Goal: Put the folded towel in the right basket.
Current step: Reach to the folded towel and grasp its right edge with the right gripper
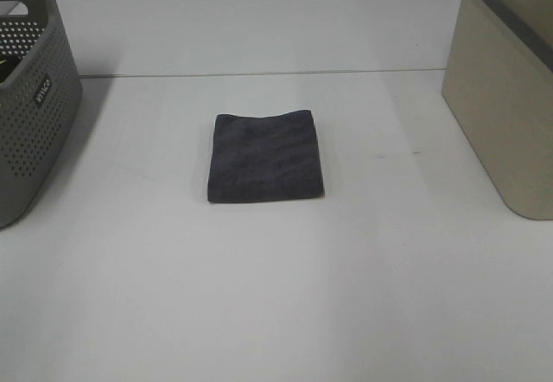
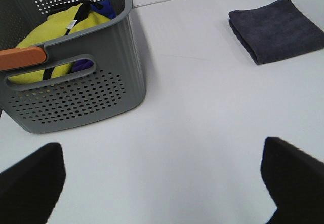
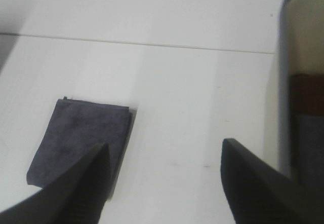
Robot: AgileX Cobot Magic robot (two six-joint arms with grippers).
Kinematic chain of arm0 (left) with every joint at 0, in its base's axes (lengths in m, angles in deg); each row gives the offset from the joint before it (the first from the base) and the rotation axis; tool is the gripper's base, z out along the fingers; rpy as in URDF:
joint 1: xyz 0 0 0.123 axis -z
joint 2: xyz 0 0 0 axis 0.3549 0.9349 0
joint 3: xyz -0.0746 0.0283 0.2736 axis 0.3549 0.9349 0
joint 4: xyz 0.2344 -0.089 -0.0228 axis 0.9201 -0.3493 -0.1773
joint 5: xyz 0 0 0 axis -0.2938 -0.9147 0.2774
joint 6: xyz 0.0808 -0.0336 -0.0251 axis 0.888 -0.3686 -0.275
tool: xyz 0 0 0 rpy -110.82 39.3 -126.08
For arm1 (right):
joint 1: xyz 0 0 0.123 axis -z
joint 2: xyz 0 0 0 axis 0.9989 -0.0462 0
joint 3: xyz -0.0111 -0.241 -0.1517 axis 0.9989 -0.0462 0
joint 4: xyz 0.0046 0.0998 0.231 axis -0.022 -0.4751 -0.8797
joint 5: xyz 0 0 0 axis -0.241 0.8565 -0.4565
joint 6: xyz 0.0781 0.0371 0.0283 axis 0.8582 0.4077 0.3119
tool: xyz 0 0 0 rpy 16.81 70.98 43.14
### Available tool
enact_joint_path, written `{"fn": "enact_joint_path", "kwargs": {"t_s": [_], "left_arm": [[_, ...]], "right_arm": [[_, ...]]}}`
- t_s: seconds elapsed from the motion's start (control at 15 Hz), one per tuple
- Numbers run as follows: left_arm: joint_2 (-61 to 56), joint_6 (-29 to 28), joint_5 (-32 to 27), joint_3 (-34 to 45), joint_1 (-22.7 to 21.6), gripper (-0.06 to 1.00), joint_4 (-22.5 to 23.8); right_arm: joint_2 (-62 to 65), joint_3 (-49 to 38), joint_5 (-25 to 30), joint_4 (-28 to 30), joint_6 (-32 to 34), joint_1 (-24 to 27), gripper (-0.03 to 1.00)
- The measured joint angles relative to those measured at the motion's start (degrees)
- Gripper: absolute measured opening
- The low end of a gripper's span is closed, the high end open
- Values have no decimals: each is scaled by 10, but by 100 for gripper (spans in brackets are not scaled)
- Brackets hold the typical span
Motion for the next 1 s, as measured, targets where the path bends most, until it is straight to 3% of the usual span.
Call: {"fn": "enact_joint_path", "kwargs": {"t_s": [0.33, 0.8, 1.0], "left_arm": [[0, 0, 0, 0, 0, 99, 0], [0, 0, 0, 0, 0, 99, 0], [0, 0, 0, 0, 0, 99, 0]], "right_arm": [[-127, 22, 2, 2, 0, -81, 59], [-301, 22, 24, -151, -10, -98, 62], [-378, 64, 49, -177, -25, -99, 65]]}}
